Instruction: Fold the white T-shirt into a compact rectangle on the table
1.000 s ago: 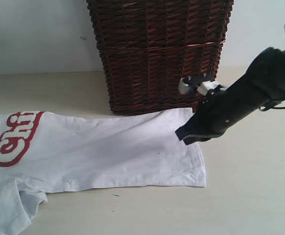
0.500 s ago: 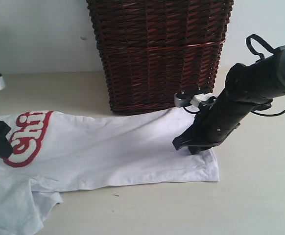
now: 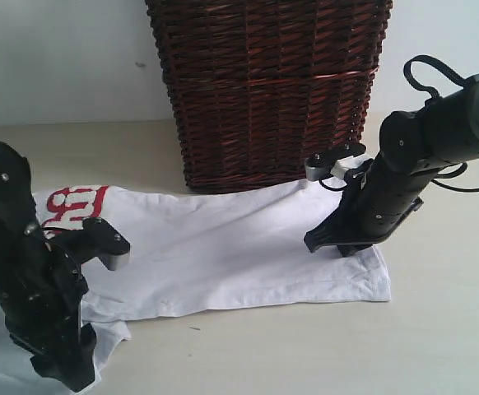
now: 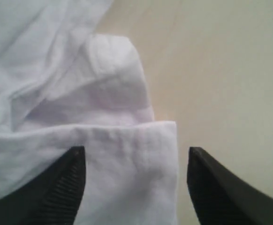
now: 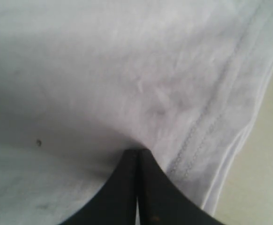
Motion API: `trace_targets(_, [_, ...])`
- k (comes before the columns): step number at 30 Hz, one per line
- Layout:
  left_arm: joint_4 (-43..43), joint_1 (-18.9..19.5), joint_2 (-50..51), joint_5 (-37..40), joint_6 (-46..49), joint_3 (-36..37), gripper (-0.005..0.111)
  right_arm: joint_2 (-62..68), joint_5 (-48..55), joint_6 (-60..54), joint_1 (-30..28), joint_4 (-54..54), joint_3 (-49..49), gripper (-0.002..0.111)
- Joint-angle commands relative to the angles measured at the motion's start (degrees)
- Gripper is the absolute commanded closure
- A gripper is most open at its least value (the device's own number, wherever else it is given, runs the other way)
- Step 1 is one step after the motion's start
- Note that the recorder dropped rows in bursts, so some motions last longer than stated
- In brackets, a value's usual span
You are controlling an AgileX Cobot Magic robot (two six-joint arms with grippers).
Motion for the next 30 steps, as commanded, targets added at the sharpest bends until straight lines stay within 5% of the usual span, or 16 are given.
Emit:
trace_targets(1, [14.0, -4.9, 2.7, -4.9, -14.3, 1.8, 0.033, 1.7, 3.6, 0.2, -0.7, -2.7, 1.5, 0.108])
trace_targets(6, [13.5, -11.7, 5.5, -3.2, -14.3, 2.2, 0.044, 1.7, 3.1, 0.2, -0.7, -2.7, 1.5, 0.108])
trace_targets(8, [14.0, -13.1, 6.4, -2.2, -14.3, 2.2, 0.076, 1.7, 3.1, 0.2, -0.7, -2.7, 1.5, 0.108])
trace_targets(9, [14.0, -13.2, 6.4, -0.6, -14.2, 1.8, 0.103, 1.7, 3.2, 0.2, -0.7, -2.7, 1.5, 0.108])
trace_targets(10, [14.5, -13.2, 6.4, 1.3, -13.8, 1.2, 0.106, 1.7, 3.2, 0.2, -0.7, -2.7, 1.5, 0.108])
trace_targets(21, [15.4, -12.7, 0.2, 14.7, 1.6, -8.2, 0.107, 1.7, 3.2, 0.2, -0.7, -2.7, 1.5, 0.108])
trace_targets(26, [25.4, -12.6, -2.4, 14.3, 6.7, -11.8, 0.107, 1.7, 3.2, 0.2, -0.7, -2.7, 1.5, 0.108])
trace_targets(30, [33.9, -12.3, -2.3, 6.7, 10.1, -11.9, 0.107, 1.9, 3.2, 0.2, -0.7, -2.7, 1.5, 0.108])
